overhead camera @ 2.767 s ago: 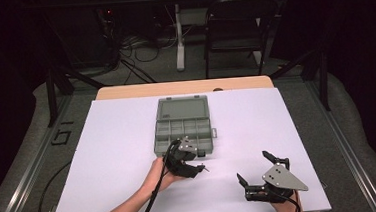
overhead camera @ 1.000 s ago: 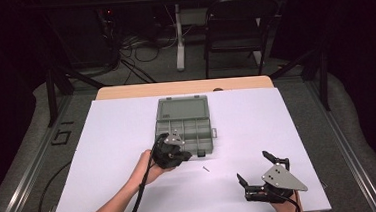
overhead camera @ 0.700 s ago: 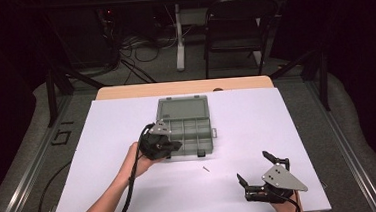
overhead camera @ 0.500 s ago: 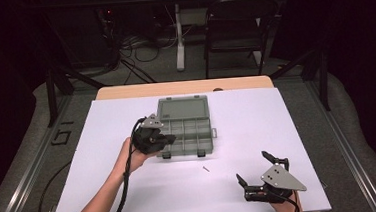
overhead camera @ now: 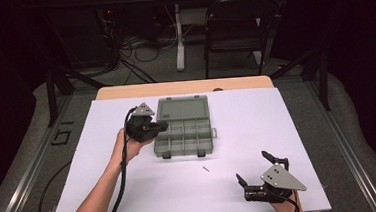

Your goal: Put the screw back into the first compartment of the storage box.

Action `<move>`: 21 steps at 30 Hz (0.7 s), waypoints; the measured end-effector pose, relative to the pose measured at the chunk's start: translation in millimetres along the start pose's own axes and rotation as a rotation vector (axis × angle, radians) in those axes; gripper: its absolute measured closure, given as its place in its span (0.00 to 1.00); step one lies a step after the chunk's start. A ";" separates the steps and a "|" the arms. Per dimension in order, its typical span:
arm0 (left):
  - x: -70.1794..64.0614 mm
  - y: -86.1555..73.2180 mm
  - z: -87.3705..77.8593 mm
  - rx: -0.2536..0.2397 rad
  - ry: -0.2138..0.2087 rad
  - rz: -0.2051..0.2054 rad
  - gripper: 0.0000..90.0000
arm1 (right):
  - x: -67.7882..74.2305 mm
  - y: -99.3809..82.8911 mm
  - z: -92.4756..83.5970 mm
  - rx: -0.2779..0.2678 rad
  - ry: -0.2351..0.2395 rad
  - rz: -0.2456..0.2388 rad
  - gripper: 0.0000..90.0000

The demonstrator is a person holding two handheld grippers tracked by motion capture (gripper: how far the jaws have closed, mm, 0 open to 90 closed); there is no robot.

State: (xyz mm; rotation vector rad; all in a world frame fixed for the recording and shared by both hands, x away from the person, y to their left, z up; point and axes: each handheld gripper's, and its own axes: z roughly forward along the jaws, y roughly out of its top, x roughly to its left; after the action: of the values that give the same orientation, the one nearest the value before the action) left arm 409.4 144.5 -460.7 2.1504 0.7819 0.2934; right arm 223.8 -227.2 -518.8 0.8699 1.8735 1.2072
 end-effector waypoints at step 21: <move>32.6 -15.9 49.8 0.132 0.085 -0.085 0.97 | 0.9 -0.3 0.9 0.003 -0.002 0.000 0.00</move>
State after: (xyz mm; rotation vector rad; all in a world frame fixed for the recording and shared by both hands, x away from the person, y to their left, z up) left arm 450.3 141.6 -506.7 2.2320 0.9629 0.2978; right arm 224.0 -226.2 -519.5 0.8723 1.8740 1.2028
